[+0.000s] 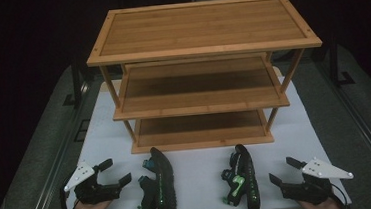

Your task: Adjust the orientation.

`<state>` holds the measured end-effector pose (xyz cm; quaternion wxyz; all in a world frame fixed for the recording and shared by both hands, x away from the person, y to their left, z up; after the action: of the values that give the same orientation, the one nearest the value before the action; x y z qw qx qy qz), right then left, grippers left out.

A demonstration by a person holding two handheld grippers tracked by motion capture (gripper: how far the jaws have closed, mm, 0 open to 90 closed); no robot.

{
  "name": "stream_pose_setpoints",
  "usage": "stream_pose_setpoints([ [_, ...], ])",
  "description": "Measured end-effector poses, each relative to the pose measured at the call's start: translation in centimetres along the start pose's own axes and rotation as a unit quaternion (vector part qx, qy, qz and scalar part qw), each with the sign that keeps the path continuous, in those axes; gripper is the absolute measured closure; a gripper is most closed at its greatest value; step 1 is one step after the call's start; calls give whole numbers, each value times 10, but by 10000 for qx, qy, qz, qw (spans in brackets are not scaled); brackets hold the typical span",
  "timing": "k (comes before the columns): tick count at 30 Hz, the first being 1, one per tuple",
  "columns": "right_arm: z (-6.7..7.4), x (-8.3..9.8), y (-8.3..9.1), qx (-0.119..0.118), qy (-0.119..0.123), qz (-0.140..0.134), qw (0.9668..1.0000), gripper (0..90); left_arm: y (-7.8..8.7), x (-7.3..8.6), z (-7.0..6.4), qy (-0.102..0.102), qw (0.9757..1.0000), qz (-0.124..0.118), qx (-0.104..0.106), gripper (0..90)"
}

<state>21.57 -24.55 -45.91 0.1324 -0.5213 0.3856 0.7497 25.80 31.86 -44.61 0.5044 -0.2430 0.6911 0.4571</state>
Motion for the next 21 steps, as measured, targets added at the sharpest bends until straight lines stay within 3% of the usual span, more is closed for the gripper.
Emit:
stream_pose_setpoints([
  [13, 1, -3, 2, 31, 25, -39, 10000, 171, 3, 4, -3, -79, 9998, 174, 24, 57],
  [18, 3, -3, 3, 47, 57, -60, 10000, 171, 3, 6, -7, -246, 9990, 359, 117, 60],
  [21, 3, -4, 3, 42, 65, -72, 9999, 171, 2, 6, -11, -339, 9981, 430, 283, 134],
])
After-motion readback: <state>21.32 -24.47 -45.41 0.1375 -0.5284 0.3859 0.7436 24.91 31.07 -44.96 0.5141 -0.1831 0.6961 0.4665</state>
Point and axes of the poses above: each handheld gripper's, and its own axes: y roughly backward along the jaws, x roughly out of its underside, z roughly to its left, the point moved 2 cm from there along -y, roughly forward along the jaws, and after that the axes turned 12 degrees about -x, right-handed, at the moved point
